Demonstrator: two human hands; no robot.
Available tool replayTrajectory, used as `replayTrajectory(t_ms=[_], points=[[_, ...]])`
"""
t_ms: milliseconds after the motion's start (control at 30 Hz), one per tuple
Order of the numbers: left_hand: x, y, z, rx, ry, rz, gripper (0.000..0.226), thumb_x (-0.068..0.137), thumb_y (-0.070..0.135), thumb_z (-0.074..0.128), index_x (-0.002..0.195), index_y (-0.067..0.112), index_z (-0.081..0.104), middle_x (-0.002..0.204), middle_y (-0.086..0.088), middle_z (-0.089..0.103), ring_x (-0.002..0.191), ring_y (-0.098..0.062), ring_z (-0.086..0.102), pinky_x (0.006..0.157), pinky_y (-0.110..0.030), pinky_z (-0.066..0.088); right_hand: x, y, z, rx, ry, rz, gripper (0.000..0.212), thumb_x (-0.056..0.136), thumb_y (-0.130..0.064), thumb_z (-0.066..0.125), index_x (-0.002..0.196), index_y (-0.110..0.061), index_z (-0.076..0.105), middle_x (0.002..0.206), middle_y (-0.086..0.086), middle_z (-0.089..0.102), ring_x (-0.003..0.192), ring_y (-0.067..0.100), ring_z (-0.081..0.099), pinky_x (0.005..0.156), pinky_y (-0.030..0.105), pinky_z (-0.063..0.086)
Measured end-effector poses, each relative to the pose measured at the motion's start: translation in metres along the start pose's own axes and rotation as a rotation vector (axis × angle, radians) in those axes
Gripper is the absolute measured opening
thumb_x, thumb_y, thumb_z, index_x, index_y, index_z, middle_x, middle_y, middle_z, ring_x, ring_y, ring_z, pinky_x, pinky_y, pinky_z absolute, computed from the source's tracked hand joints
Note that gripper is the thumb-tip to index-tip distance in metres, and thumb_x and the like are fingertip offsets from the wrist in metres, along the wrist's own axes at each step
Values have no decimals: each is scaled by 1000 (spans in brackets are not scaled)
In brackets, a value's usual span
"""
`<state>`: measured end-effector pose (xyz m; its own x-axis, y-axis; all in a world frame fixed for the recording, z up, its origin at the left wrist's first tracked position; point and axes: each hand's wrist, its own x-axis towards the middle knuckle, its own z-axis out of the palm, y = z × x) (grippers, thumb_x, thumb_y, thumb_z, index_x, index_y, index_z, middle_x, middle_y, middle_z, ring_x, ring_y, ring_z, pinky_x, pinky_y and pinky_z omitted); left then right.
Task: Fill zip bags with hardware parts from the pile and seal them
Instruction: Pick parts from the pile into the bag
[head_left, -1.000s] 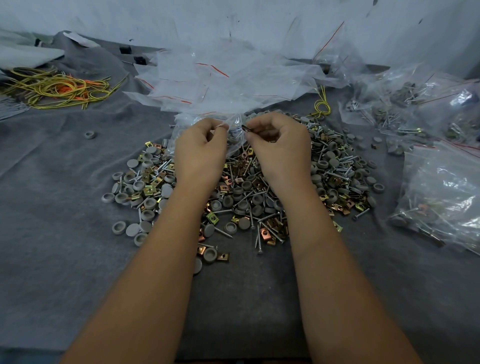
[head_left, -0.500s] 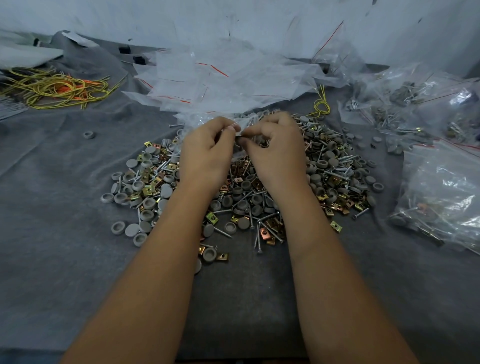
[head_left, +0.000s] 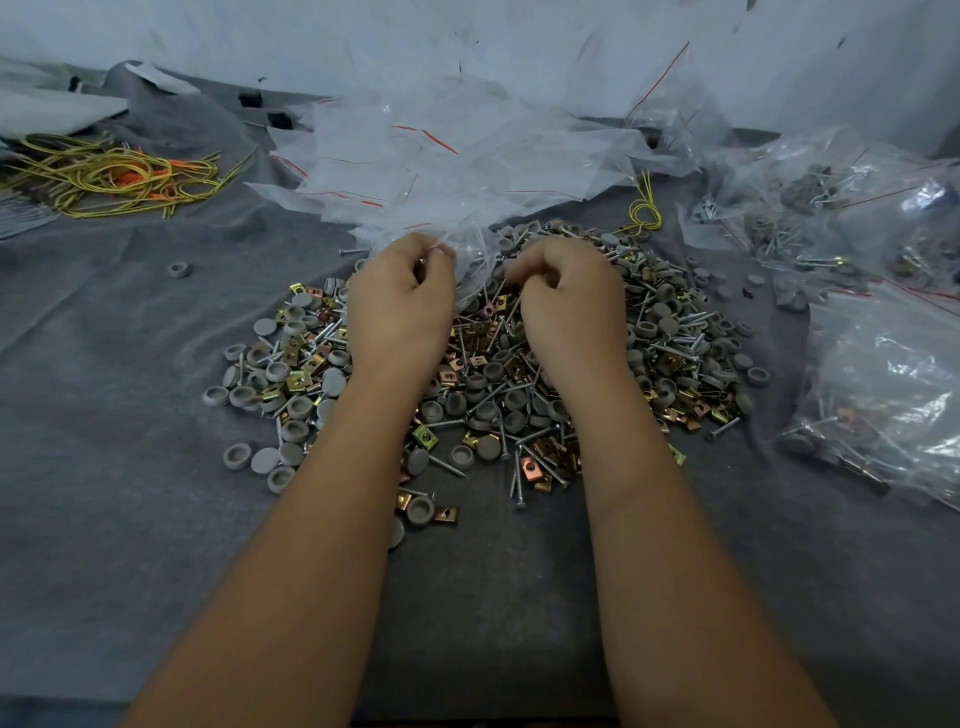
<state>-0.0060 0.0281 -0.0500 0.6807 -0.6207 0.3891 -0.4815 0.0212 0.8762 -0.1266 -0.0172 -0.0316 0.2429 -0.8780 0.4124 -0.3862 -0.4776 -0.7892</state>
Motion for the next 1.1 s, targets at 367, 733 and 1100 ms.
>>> replayTrajectory(t_ms=[367,733,1100], points=[[2,-2,0,-7,3,-35,25,80,36,44,80,27,67,43,7,47,43,-9,38,52,-29,32,-1,1,2,-506,-461,-113,20,77,-31,57,82,-24,75,80,0,61,94,23,43,76,31,28],[1,-1,1,18,-12,-34,29,80,36,44,82,22,69,47,5,47,42,-9,37,51,-30,31,-1,0,-2,-563,-561,-151,15,75,-39,67,88,-33,71,81,-15,35,117,27,35,98,42,27],[1,-1,1,26,-31,-23,28,81,34,44,83,23,69,46,7,46,43,-7,37,50,-29,28,0,2,-1,-435,-470,-125,7,79,-27,66,85,-27,67,88,-8,62,107,21,49,89,36,30]])
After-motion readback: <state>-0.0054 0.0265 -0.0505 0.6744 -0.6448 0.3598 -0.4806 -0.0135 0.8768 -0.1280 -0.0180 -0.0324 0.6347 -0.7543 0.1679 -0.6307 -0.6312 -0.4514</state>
